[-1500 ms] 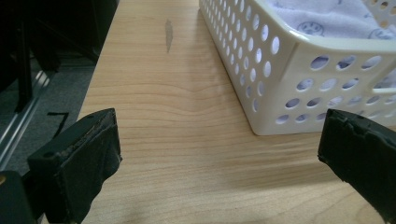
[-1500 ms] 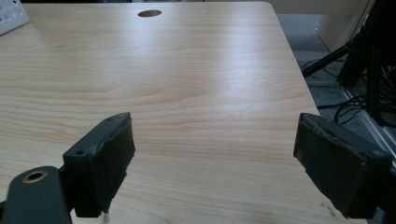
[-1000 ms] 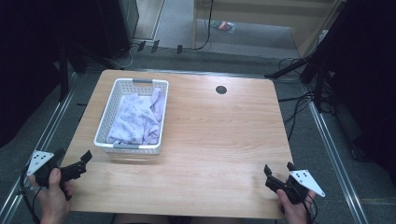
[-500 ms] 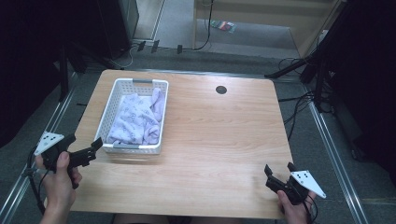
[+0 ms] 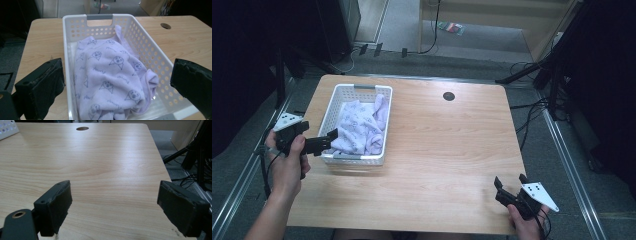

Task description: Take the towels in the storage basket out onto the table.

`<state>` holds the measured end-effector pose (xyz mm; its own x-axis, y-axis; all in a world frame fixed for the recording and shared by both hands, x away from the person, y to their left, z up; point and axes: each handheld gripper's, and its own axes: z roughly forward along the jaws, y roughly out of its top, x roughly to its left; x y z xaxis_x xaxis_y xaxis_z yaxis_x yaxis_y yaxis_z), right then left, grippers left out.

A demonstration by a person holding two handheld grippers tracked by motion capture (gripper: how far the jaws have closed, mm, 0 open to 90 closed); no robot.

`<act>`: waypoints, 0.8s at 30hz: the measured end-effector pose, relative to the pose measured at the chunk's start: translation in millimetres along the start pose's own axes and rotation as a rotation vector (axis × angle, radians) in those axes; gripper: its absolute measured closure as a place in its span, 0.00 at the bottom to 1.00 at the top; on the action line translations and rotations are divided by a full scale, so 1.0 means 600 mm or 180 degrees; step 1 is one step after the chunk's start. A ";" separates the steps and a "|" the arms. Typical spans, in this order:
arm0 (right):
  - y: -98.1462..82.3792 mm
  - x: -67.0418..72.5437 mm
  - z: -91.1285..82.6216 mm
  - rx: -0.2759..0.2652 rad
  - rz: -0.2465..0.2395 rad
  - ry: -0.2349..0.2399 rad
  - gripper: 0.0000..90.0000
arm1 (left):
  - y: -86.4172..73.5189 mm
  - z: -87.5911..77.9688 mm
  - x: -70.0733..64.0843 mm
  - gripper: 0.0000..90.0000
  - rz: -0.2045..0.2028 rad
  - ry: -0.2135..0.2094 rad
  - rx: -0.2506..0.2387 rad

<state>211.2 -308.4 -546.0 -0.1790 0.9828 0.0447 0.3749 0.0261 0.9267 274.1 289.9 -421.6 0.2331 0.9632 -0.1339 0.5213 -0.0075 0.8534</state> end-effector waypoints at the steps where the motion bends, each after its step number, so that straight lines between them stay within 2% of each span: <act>1: 0.000 0.000 0.000 0.0000 0.0000 0.0000 0.14 | 0.006 0.004 -0.002 0.00 0.0016 -0.0009 0.0030; 4: 0.000 0.002 0.001 0.0006 -0.0030 -0.0014 0.14 | 0.021 0.018 -0.009 0.00 0.0071 0.0011 0.0120; 5: 0.000 0.002 0.001 0.0012 -0.0041 -0.0011 0.14 | 0.029 0.030 -0.014 0.00 0.0134 -0.0020 0.0250; 6: 0.000 0.002 0.001 0.0012 -0.0041 -0.0011 0.14 | 0.029 0.030 -0.014 0.00 0.0134 -0.0020 0.0250; 9: 0.000 0.000 0.001 0.0000 -0.0018 -0.0012 0.14 | 0.038 0.051 -0.021 0.00 0.0195 -0.0063 0.0483; 10: 0.000 0.000 0.001 0.0000 -0.0018 -0.0012 0.14 | 0.040 0.059 -0.023 0.00 0.0211 -0.0032 0.0539; 11: 0.000 0.001 0.001 0.0001 -0.0018 -0.0009 0.14 | 0.043 0.072 -0.026 0.00 0.0271 -0.0047 0.0672; 12: 0.000 0.001 0.001 0.0001 -0.0018 -0.0009 0.14 | 0.043 0.072 -0.026 0.00 0.0271 -0.0047 0.0672; 14: 0.000 0.001 0.001 -0.0003 -0.0022 -0.0010 0.14 | 0.047 0.086 -0.026 0.00 0.0260 -0.0084 0.0788; 17: 0.000 0.000 0.001 0.0000 -0.0010 -0.0011 0.14 | 0.052 0.110 -0.024 0.00 0.0243 -0.0065 0.0994; 18: 0.000 0.001 0.001 0.0003 -0.0006 -0.0010 0.14 | 0.052 0.110 -0.024 0.00 0.0243 -0.0065 0.0994; 20: 0.000 0.001 0.001 0.0000 -0.0009 -0.0010 0.14 | 0.053 0.124 -0.022 0.00 0.0240 -0.0061 0.1102; 21: 0.000 0.001 0.000 -0.0001 -0.0010 -0.0010 0.14 | 0.053 0.139 -0.020 0.00 0.0213 -0.0079 0.1187; 24: 0.000 0.001 0.000 0.0003 -0.0002 -0.0010 0.14 | 0.052 0.154 -0.020 0.00 0.0207 -0.0078 0.1272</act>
<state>211.3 -308.1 -546.0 -0.1762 0.9834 0.0430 0.3756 0.0268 0.9264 363.4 253.3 -439.9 0.2930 0.9506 -0.1021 0.7817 -0.1767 0.5981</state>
